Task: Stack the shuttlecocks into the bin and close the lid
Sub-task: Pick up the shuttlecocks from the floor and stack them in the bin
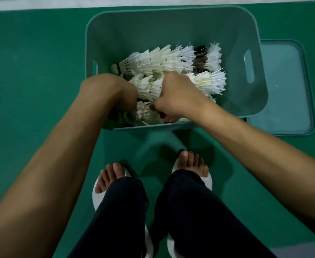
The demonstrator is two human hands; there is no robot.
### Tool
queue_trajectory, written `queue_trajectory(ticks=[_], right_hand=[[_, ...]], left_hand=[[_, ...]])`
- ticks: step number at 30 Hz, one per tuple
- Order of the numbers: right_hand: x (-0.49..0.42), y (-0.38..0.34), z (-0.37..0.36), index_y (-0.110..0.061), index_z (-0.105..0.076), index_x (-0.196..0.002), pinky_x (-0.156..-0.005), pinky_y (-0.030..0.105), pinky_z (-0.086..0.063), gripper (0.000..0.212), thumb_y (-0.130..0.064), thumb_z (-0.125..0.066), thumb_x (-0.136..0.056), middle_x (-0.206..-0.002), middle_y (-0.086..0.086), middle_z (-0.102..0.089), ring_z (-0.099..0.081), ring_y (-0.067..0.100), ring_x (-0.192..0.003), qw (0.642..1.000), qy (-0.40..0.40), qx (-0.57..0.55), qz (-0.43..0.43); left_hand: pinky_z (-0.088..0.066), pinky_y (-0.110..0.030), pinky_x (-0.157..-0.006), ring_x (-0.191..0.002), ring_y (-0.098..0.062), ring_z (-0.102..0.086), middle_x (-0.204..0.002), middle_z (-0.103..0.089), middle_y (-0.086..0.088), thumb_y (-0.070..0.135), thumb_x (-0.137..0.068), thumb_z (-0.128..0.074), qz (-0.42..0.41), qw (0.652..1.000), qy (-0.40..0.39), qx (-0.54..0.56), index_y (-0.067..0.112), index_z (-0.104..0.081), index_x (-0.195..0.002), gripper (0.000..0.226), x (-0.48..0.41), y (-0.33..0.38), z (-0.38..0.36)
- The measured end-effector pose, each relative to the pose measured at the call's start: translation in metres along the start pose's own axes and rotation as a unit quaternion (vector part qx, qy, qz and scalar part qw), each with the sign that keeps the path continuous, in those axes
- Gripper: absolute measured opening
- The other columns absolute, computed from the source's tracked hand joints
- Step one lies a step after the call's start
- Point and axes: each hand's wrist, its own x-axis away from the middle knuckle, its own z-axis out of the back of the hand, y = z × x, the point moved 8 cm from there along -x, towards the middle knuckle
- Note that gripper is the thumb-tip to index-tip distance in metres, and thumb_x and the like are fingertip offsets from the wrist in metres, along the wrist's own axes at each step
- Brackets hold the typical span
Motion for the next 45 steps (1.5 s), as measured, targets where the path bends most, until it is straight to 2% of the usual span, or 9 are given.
queue_trajectory(ticks=[4,10,12,15,19,27,35,41,45], right_hand=[[-0.004,0.024,-0.007,0.005,-0.065,-0.095,-0.053,0.034,-0.062,0.015,-0.007,-0.074,-0.092,-0.078,0.022,-0.070,-0.070,0.024,-0.048,0.986,-0.049,-0.121,-0.106],[0.004,0.042,-0.005,0.015,-0.063,-0.105,-0.059,0.035,-0.065,0.022,-0.003,-0.069,-0.095,-0.077,0.023,-0.071,-0.073,0.028,-0.057,0.950,-0.091,-0.247,-0.166],[0.005,0.044,-0.004,0.015,-0.060,-0.105,-0.061,0.037,-0.064,0.019,-0.001,-0.065,-0.097,-0.079,0.022,-0.067,-0.071,0.027,-0.055,0.941,-0.107,-0.266,-0.179],[0.007,0.043,-0.005,0.007,-0.058,-0.096,-0.065,0.038,-0.061,0.011,-0.002,-0.058,-0.101,-0.080,0.019,-0.061,-0.069,0.025,-0.057,0.930,-0.147,-0.277,-0.194],[0.007,0.050,-0.001,0.005,-0.056,-0.090,-0.066,0.040,-0.059,0.014,-0.001,-0.054,-0.103,-0.081,0.019,-0.058,-0.066,0.030,-0.068,0.920,-0.156,-0.296,-0.205],[0.006,0.059,0.013,0.009,-0.058,-0.100,-0.065,0.043,-0.060,0.008,0.001,-0.058,-0.100,-0.083,0.022,-0.060,-0.068,0.033,-0.074,0.934,-0.136,-0.266,-0.196],[-0.001,0.058,0.007,0.009,-0.069,-0.109,-0.078,0.042,-0.061,0.023,-0.010,-0.062,-0.099,-0.097,0.021,-0.076,-0.068,0.029,-0.074,0.978,-0.128,-0.066,-0.151],[0.001,0.059,0.015,0.008,-0.071,-0.102,-0.077,0.042,-0.062,0.028,-0.020,-0.071,-0.095,-0.090,0.021,-0.077,-0.069,0.026,-0.069,0.980,-0.124,-0.079,-0.133],[0.002,0.060,0.022,0.008,-0.071,-0.098,-0.066,0.036,-0.060,0.016,-0.006,-0.074,-0.091,-0.087,0.024,-0.076,-0.072,0.031,-0.074,0.980,-0.108,-0.120,-0.117]], left_hand=[[-0.062,-0.040,-0.073,-0.095,-0.032,-0.072,-0.113,-0.068,-0.013,0.003,-0.098,-0.056,-0.040,0.999,0.010,-0.009,0.021,-0.067,-0.125,0.034,0.014,0.018,0.004],[-0.061,-0.049,-0.089,-0.098,-0.032,-0.070,-0.116,-0.073,-0.005,0.014,-0.058,-0.062,-0.021,0.997,0.065,-0.018,0.031,-0.072,-0.127,0.071,0.017,0.015,0.007],[-0.059,-0.047,-0.093,-0.101,-0.034,-0.068,-0.119,-0.071,-0.009,0.003,-0.075,-0.065,-0.045,0.991,0.125,0.007,0.027,-0.074,-0.125,0.057,0.016,0.019,0.013],[-0.059,-0.045,-0.088,-0.093,-0.032,-0.067,-0.104,-0.072,-0.008,-0.001,-0.079,-0.069,-0.072,0.977,0.199,0.018,0.022,-0.075,-0.095,0.028,0.012,0.018,0.021],[-0.048,-0.038,-0.074,-0.094,-0.026,-0.062,-0.102,-0.064,-0.003,0.004,-0.080,-0.077,-0.087,0.981,0.173,0.028,0.026,-0.061,-0.084,0.028,0.010,0.016,0.018],[-0.047,-0.034,-0.083,-0.096,-0.023,-0.059,-0.102,-0.061,0.000,0.043,-0.082,-0.084,-0.128,0.973,0.178,0.071,0.018,-0.065,-0.112,0.044,0.024,0.022,0.021],[-0.059,-0.048,-0.087,-0.089,-0.027,-0.066,-0.094,-0.071,-0.003,0.050,-0.067,-0.093,-0.083,0.972,0.218,0.035,0.021,-0.072,-0.085,0.040,0.024,0.018,0.015],[-0.062,-0.045,-0.085,-0.086,-0.023,-0.069,-0.095,-0.074,0.000,0.036,-0.056,-0.101,-0.080,0.975,0.201,0.046,0.021,-0.077,-0.096,0.050,0.028,0.018,0.015],[-0.060,-0.046,-0.085,-0.088,-0.027,-0.068,-0.096,-0.072,-0.003,0.030,-0.063,-0.098,-0.086,0.967,0.238,0.030,0.022,-0.076,-0.097,0.041,0.031,0.017,0.019]])
